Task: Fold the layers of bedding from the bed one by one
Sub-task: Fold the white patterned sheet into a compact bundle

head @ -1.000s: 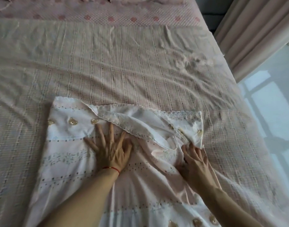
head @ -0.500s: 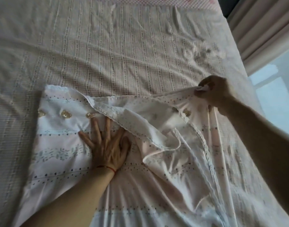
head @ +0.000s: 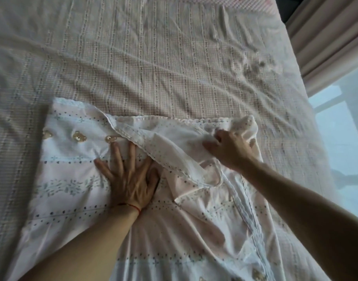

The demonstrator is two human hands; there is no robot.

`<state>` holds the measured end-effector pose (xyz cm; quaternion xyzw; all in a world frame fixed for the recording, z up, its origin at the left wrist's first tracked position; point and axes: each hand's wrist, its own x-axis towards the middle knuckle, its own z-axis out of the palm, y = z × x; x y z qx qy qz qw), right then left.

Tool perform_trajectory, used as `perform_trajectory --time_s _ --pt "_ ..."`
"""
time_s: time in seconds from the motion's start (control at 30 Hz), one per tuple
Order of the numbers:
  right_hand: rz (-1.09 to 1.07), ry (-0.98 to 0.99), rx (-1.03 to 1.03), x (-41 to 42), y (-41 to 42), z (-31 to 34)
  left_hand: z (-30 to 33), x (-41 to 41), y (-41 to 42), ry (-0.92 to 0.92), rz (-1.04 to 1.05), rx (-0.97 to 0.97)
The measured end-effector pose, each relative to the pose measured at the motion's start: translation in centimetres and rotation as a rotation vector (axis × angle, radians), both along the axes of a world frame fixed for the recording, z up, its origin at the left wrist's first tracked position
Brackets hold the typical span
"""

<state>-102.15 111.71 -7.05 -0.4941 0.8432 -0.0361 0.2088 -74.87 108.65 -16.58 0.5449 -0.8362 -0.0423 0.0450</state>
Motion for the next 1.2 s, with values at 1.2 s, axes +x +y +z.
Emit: perform_trajectory --time_s 1.2 --pt "-0.147 -0.218 -0.052 -5.0 -2.4 0.3 7.8 6.2 -20.3 -0.3 0.136 0.365"
